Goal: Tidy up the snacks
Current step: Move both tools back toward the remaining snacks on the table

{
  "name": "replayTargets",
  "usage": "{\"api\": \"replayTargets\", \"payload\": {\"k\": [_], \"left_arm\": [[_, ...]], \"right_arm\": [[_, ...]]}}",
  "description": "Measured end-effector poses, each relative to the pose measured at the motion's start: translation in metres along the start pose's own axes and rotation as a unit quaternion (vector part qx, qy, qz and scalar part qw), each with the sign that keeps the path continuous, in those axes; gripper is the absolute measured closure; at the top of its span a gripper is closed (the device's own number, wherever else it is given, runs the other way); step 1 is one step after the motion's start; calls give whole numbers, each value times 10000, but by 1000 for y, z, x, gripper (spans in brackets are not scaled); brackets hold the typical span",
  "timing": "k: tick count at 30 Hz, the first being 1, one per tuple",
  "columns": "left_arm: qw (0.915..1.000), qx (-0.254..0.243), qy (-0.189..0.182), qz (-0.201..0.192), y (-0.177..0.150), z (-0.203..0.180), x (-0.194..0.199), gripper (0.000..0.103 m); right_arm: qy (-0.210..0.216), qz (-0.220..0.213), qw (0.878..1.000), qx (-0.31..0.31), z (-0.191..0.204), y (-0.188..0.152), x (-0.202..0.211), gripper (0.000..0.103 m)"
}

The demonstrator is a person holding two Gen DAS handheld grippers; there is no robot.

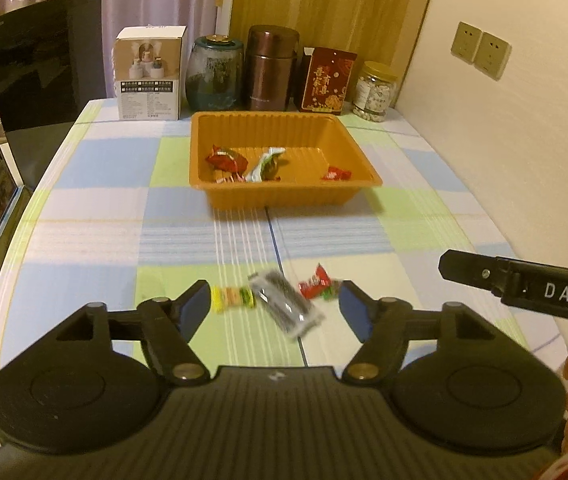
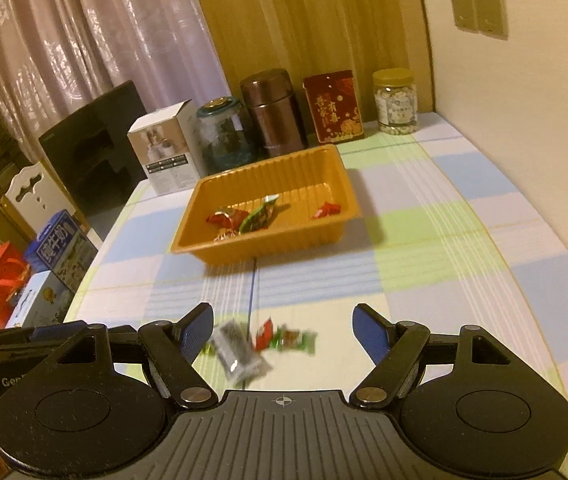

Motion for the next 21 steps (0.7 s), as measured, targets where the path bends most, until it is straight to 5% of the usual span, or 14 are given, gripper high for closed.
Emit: {"api": "replayTargets", "payload": {"k": [21], "left_arm": [[9998, 96, -7, 163, -61, -5, 28, 28]], "right_arm": [[-270, 141, 9993, 226, -11, -58, 26, 26]]}}
Point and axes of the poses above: each gripper's, at about its wrist camera, not at the fingertips, and x roughly against the way its jaws point, z to its left, y to its top, the point moved 5 cm from there along -x, roughly the way its jaws point, and after that the axes turned 15 degrees about -y, right-handed, at the moved point
